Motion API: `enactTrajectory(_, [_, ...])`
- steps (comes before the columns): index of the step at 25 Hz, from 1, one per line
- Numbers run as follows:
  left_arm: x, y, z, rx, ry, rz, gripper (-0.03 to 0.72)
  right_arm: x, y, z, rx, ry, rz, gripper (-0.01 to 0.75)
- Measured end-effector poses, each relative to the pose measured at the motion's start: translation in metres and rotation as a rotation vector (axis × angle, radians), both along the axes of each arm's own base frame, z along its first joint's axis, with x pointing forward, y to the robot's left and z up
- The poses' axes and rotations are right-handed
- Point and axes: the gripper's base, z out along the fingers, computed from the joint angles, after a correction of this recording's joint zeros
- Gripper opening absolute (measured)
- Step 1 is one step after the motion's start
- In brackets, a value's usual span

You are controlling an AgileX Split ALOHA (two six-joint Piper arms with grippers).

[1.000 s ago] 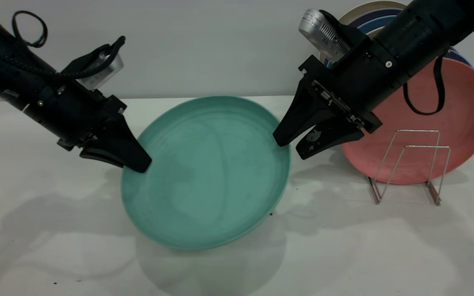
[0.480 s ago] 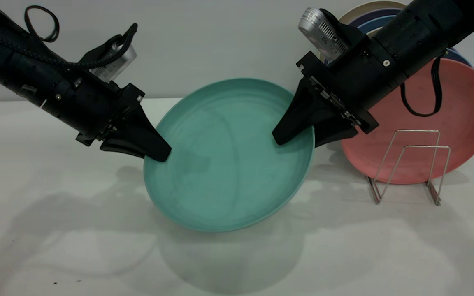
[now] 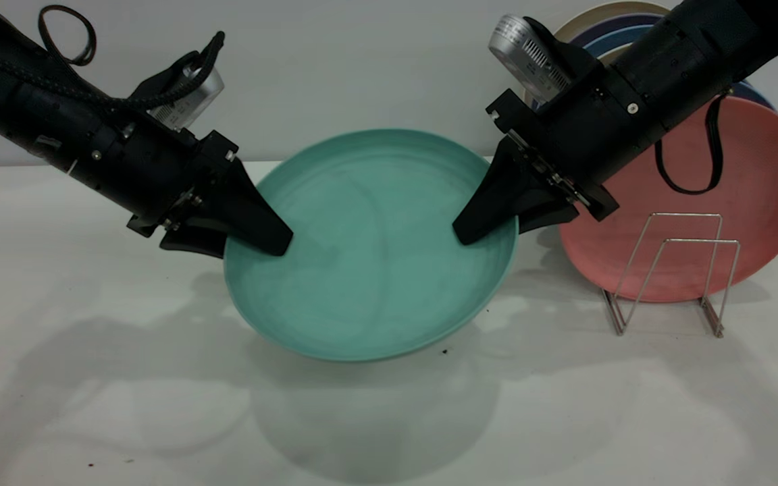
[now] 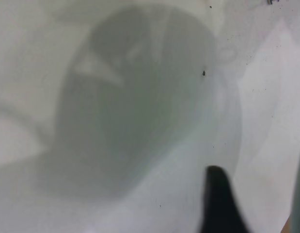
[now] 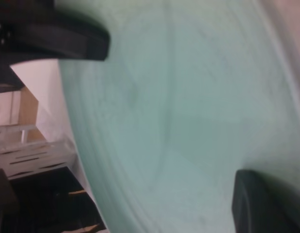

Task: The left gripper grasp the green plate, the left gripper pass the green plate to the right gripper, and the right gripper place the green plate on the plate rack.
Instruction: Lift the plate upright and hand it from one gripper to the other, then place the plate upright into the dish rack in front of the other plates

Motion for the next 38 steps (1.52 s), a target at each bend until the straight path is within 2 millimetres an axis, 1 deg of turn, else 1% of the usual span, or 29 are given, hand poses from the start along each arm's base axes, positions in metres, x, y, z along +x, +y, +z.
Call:
enactTrajectory(1, [0.000, 0.000, 0.000, 0.000, 0.000, 0.000, 0.541, 0.000, 0.000, 0.000, 0.003, -0.002, 0.000, 0.071])
enactTrajectory(3, [-0.001, 0.000, 0.000, -0.006, 0.005, -0.005, 0.635, 0.000, 0.000, 0.000, 0.006, -0.002, 0.002, 0.071])
enactTrajectory(4, [-0.001, -0.001, 0.001, -0.008, 0.005, -0.008, 0.668, 0.000, 0.000, 0.000, 0.004, -0.004, 0.005, 0.071])
enactTrajectory(6, [-0.002, -0.001, 0.005, -0.012, -0.001, -0.017, 0.696, 0.000, 0.000, 0.000, -0.007, -0.012, 0.013, 0.071])
enactTrajectory(9, [-0.003, -0.001, 0.018, -0.018, -0.036, -0.036, 0.694, -0.001, -0.001, 0.001, -0.018, -0.021, 0.024, 0.071])
enactTrajectory(15, [-0.006, 0.003, 0.049, 0.009, -0.122, -0.074, 0.628, -0.004, -0.002, 0.013, -0.018, -0.040, 0.058, 0.071])
enactTrajectory(19, [-0.009, 0.017, 0.069, 0.036, -0.166, -0.072, 0.600, -0.011, -0.003, 0.022, -0.032, -0.027, 0.120, 0.070])
enactTrajectory(22, [-0.009, 0.033, 0.084, 0.046, -0.202, -0.034, 0.594, -0.017, -0.005, 0.031, -0.032, -0.010, 0.169, 0.070])
enactTrajectory(25, [-0.009, 0.047, 0.093, 0.050, -0.225, 0.002, 0.593, -0.022, -0.006, 0.042, -0.040, -0.019, 0.212, 0.070])
enactTrajectory(28, [-0.009, 0.054, 0.095, 0.049, -0.228, 0.019, 0.593, -0.026, -0.009, 0.060, -0.054, -0.087, 0.255, 0.069])
enactTrajectory(31, [-0.009, 0.055, 0.096, 0.044, -0.221, 0.016, 0.593, -0.033, -0.013, 0.088, -0.080, -0.221, 0.330, 0.069])
enactTrajectory(33, [-0.010, 0.055, 0.096, 0.041, -0.219, 0.013, 0.593, -0.040, -0.017, 0.112, -0.116, -0.344, 0.395, 0.069])
enactTrajectory(36, [-0.010, 0.054, 0.096, 0.039, -0.215, 0.013, 0.593, -0.050, -0.029, 0.146, -0.244, -0.565, 0.489, 0.069])
enactTrajectory(38, [-0.010, 0.054, 0.096, 0.039, -0.215, 0.013, 0.593, -0.053, -0.040, 0.164, -0.385, -0.708, 0.542, 0.069])
